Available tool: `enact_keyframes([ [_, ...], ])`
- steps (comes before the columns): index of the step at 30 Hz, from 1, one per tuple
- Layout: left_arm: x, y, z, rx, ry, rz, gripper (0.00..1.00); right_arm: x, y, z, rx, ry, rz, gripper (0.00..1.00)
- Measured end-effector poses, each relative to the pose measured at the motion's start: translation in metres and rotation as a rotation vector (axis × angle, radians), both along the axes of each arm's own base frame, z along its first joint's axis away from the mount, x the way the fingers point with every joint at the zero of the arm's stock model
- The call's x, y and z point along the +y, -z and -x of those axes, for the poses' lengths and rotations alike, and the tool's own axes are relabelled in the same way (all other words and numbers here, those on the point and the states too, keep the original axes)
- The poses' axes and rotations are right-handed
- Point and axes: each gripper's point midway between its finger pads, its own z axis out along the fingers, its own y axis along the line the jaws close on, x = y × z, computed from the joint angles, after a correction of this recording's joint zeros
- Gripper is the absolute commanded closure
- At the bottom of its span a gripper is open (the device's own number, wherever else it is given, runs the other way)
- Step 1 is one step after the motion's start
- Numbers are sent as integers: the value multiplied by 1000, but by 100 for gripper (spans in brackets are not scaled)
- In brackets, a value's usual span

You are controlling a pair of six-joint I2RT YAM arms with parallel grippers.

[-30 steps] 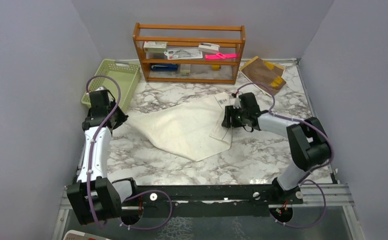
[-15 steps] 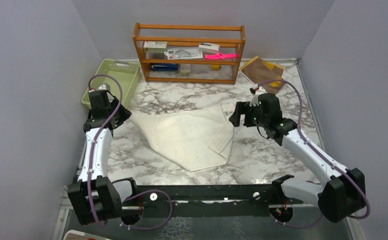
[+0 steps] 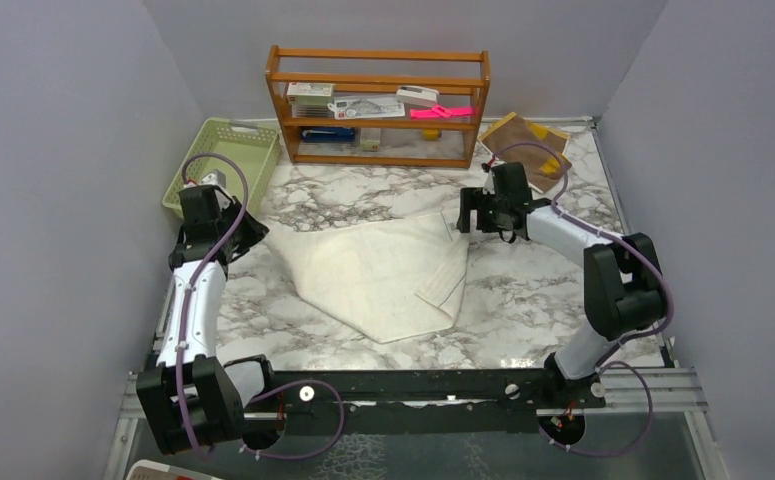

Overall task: Roll the towels
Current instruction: Flatten out the towel at the center of the board.

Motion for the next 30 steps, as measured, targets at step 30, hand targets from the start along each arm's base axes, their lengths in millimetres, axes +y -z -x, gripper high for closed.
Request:
enact_keyframes([
  [30,-8,16,-5,14,40,39,100,18,41,-52,12,-28,8,38],
])
